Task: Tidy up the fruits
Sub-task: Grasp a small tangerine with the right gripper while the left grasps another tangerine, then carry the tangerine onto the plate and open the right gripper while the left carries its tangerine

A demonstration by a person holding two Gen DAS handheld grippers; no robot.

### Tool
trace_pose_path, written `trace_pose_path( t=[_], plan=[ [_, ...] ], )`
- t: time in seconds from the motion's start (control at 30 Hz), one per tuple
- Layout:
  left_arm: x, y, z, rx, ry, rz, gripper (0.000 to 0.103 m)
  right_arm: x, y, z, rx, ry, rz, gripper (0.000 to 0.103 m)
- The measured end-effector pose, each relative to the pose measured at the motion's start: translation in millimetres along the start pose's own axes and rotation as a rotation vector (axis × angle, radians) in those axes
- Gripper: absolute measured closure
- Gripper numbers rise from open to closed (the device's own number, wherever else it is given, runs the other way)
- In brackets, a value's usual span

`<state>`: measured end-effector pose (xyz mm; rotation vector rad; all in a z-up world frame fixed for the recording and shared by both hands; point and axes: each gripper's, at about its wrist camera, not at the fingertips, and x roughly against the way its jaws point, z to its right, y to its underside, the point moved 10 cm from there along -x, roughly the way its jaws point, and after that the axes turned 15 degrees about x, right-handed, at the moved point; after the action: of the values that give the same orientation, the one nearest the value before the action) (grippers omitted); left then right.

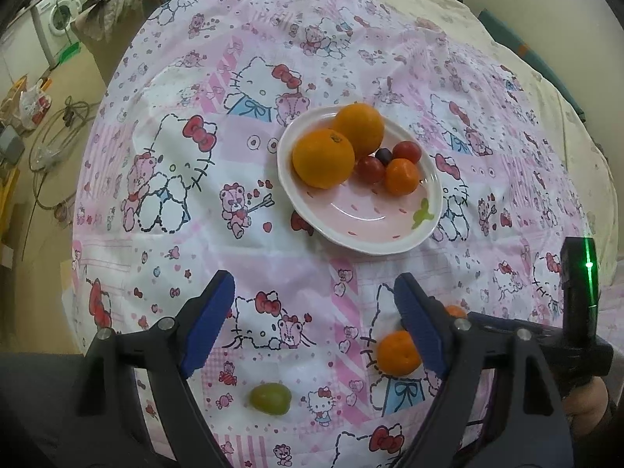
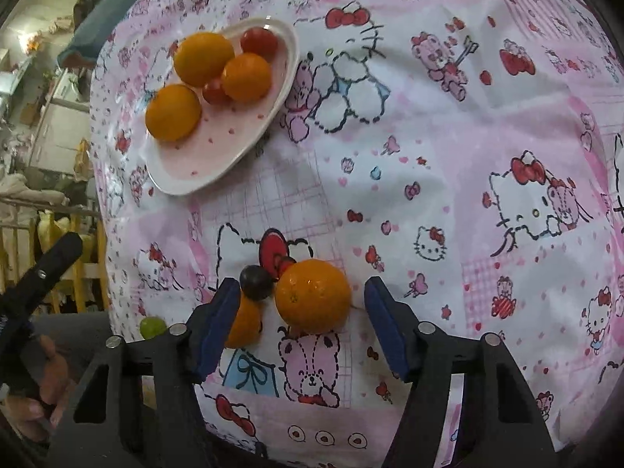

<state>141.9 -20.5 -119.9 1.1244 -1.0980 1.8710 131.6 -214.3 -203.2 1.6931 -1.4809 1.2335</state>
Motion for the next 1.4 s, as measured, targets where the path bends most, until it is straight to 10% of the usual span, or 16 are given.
trace_pose_path(
  t=[0.8, 1.17, 1.4],
  plan=[
    [-20.3, 19.9, 7.6, -0.048, -0.029, -0.078, 0.021, -1.8, 6.1, 7.6, 0.044, 0.043, -0.016, 0.059],
    [-66.1, 100.1, 56.9, -0.341, -0.043, -0.261, 0.022, 44.8, -8.8, 37.7, -0.086, 0.017, 0.145, 0.059],
    [-82.1, 116.1, 67.9, -0.387, -0.052, -0.309, 0.053, 50.9, -11.0, 44.5, -0.113, 0.0, 0.161, 0.059]
  ],
)
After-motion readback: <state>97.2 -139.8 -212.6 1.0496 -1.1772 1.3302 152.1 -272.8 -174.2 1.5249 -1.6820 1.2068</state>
